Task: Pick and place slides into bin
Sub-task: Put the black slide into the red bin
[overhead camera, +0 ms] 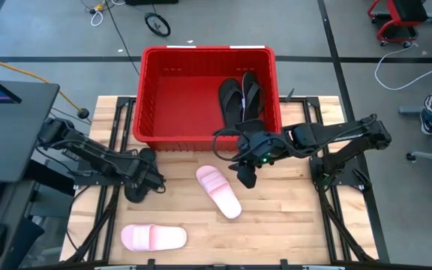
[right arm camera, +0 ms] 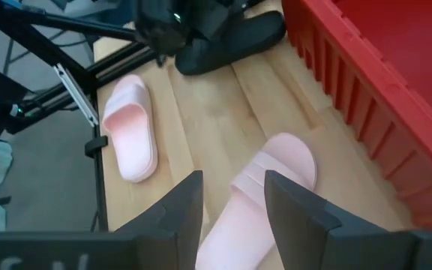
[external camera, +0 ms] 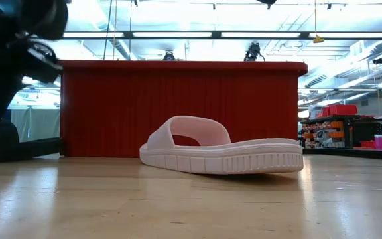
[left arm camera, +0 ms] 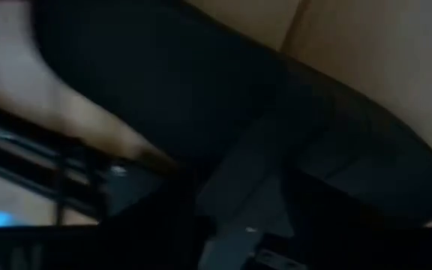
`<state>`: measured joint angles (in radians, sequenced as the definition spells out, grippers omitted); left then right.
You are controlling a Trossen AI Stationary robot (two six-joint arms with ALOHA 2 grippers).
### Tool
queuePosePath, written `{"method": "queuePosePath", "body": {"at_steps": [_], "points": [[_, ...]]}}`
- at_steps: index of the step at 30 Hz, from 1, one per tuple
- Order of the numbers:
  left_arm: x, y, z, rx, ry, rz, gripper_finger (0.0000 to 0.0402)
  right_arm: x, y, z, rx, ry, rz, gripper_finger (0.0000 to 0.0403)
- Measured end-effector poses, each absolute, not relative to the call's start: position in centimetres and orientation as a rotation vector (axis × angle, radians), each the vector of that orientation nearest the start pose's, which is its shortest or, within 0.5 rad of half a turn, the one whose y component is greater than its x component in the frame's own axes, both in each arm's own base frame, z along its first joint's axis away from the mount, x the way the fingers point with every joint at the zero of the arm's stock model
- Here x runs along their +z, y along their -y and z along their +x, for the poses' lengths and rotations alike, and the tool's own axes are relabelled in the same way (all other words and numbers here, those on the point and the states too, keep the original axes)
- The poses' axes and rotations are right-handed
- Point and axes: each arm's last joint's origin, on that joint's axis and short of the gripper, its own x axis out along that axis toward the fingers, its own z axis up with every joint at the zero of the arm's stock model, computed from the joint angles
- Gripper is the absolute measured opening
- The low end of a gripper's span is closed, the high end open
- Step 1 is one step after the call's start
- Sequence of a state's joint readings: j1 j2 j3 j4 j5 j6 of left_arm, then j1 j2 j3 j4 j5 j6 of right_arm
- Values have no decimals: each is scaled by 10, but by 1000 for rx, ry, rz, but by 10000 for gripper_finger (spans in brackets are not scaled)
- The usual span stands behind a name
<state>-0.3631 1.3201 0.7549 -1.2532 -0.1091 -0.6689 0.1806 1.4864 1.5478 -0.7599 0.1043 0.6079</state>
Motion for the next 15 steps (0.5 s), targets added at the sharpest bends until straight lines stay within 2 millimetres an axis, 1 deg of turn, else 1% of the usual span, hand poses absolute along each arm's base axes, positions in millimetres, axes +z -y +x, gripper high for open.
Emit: {"method": "queuePosePath", "body": {"at_steps": [4, 6, 8, 10, 15], "points": [[170, 61, 158, 331, -1751, -256, 187, 380, -53, 308, -136, -679, 486, 148], [169, 64, 161, 317, -1751, -363, 180, 380, -53, 308, -136, -679, 486, 148], [172, 66, 163, 308, -1761, -429, 174, 380, -53, 308, -136, -679, 486, 148], [178, 71, 168, 258, -1743, -458, 169, 380, -53, 308, -134, -679, 480, 148], [191, 77, 178, 154, -1696, -447, 160, 380, -53, 308, -128, -679, 463, 148]]}}
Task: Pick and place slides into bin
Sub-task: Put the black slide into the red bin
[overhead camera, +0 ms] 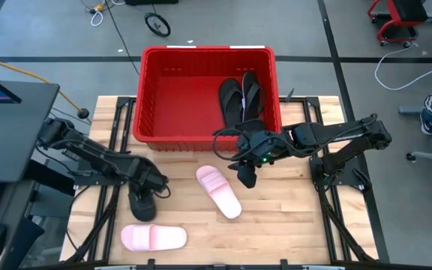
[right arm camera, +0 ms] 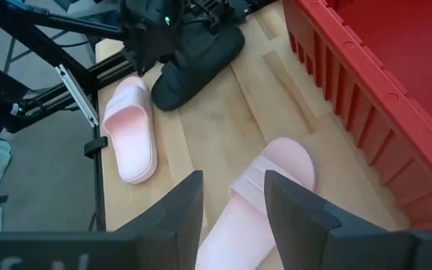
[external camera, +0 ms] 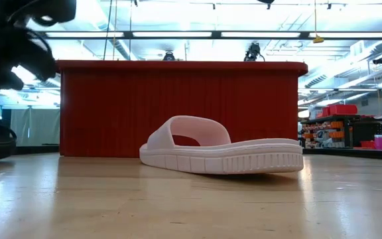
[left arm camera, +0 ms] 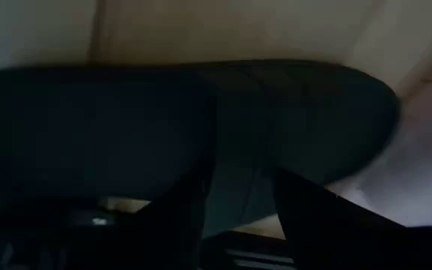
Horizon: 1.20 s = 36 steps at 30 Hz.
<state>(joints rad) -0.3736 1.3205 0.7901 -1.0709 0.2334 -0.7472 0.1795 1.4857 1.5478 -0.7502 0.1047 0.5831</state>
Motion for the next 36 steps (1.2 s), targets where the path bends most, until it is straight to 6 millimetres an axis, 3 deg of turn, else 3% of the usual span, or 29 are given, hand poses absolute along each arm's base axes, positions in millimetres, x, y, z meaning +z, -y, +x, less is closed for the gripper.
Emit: {"method": "queuePosePath", "body": {"at_steps": [12, 26, 36], "points": [[196, 79, 183, 108, -1665, -454, 158, 380, -53, 308, -127, -679, 461, 148], [197, 83, 190, 80, -1599, -525, 117, 380, -53, 308, -128, -679, 462, 148], [197, 83, 190, 31, -1597, -477, 155, 380, -53, 308, -127, -680, 463, 148]]}}
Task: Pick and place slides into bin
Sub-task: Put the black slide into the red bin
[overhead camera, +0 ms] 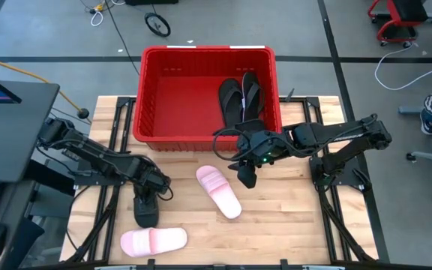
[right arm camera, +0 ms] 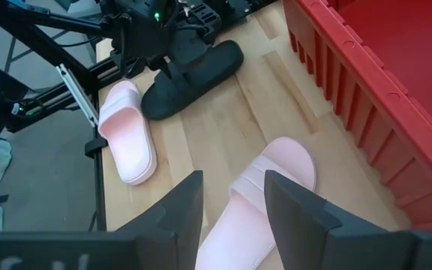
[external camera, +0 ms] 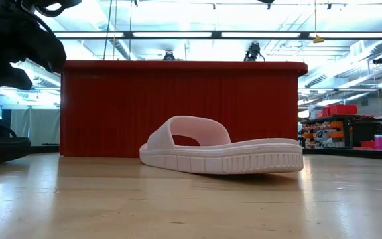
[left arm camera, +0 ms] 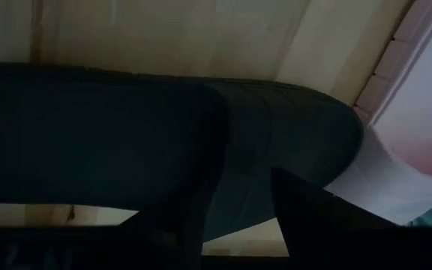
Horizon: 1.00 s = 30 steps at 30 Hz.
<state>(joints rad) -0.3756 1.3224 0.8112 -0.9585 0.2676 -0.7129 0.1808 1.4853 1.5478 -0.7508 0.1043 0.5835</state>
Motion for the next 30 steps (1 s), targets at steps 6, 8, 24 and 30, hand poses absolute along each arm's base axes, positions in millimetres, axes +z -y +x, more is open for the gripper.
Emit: {"method": "queuePosePath", "body": {"at_steps": [6, 8, 24, 30], "points": [[197, 84, 192, 37, -1583, -495, 183, 381, -60, 307, -104, -684, 454, 148], [197, 85, 192, 45, -1576, -494, 184, 381, -64, 306, -94, -687, 450, 148], [171, 106, 196, 165, -1640, -392, 166, 381, -80, 302, -43, -698, 430, 148], [170, 109, 198, 142, -1652, -459, 73, 381, -80, 302, -44, -698, 431, 148]]}}
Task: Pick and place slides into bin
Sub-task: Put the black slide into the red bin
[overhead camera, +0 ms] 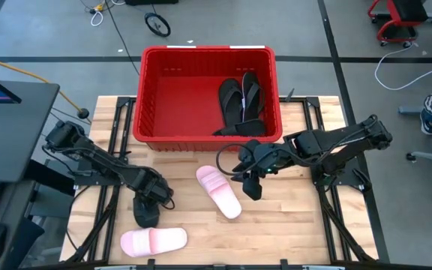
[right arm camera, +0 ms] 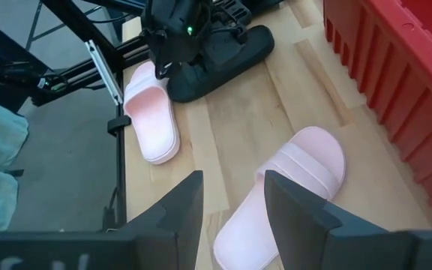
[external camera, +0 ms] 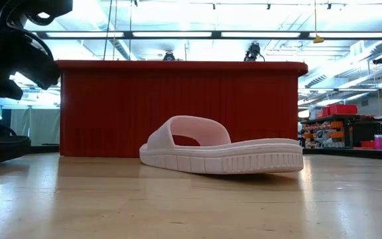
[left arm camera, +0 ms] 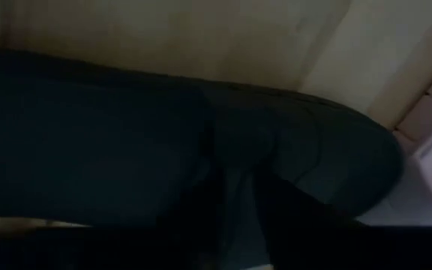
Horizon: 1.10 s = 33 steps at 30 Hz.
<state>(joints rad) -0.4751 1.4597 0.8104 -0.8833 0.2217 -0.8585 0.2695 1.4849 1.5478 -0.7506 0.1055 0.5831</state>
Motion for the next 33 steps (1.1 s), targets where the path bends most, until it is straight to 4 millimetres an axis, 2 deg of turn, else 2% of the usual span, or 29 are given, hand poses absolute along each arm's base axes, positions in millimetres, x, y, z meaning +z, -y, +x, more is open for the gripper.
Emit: {"method": "queuePosePath", "body": {"at_steps": [2, 3, 8, 13, 16, 20, 28, 33], "points": [[170, 110, 198, 129, -1658, -474, 25, 381, -80, 302, -44, -698, 431, 148], [170, 110, 198, 126, -1659, -477, 13, 381, -80, 302, -44, -698, 431, 148], [173, 111, 200, 128, -1650, -489, 5, 381, -80, 302, -44, -698, 431, 148], [191, 116, 212, 48, -1581, -441, 8, 381, -80, 302, -44, -697, 430, 148], [197, 114, 214, 61, -1567, -401, 14, 381, -80, 302, -66, -689, 422, 148], [198, 110, 215, 73, -1579, -388, 56, 381, -79, 302, -77, -684, 418, 148], [199, 104, 218, -2, -1553, -284, 191, 381, -79, 302, -77, -684, 418, 148], [200, 100, 221, 1, -1550, -296, 238, 381, -79, 302, -77, -684, 417, 148]]}}
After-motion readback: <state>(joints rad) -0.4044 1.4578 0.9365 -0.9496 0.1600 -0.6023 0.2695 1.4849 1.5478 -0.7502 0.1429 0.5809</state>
